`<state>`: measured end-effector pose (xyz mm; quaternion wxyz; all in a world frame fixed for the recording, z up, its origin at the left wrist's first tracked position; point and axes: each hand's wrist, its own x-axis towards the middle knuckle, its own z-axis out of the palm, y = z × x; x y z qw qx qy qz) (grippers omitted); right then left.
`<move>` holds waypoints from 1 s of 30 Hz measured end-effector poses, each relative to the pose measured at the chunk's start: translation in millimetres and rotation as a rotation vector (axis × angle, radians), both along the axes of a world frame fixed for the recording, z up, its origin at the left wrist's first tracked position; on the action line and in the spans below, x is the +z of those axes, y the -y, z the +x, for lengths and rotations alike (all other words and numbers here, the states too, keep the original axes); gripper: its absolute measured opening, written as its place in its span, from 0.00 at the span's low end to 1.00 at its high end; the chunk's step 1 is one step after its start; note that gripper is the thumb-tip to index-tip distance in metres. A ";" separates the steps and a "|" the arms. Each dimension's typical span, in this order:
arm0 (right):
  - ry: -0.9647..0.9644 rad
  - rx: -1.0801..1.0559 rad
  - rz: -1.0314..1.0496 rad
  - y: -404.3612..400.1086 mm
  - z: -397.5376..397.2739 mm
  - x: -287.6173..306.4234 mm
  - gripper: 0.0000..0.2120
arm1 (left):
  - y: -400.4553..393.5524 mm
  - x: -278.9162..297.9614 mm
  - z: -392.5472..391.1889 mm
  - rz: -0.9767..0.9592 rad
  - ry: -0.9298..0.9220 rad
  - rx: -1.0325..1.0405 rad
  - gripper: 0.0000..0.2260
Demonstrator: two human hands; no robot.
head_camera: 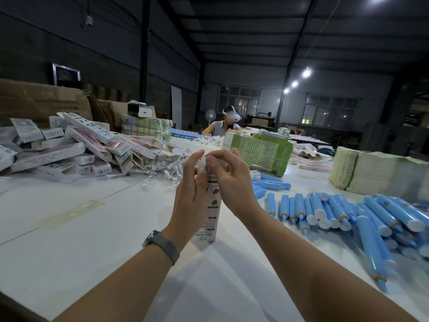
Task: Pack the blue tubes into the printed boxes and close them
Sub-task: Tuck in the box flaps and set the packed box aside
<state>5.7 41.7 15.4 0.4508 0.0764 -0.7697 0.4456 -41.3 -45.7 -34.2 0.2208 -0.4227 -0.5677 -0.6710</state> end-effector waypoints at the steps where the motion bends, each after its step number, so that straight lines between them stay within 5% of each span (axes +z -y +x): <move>1: 0.007 0.003 -0.001 0.0 0.4 0.2 0.08 | -0.3 -0.1 0.0 -0.001 0.003 0.000 0.16; 22: 0.012 -0.015 0.059 -4.3 0.4 -3.5 0.06 | -0.4 1.8 0.0 0.017 -0.015 0.029 0.07; 30: -0.032 0.009 0.003 -2.4 -1.1 -6.3 0.06 | 0.1 2.9 1.4 0.032 -0.022 0.020 0.11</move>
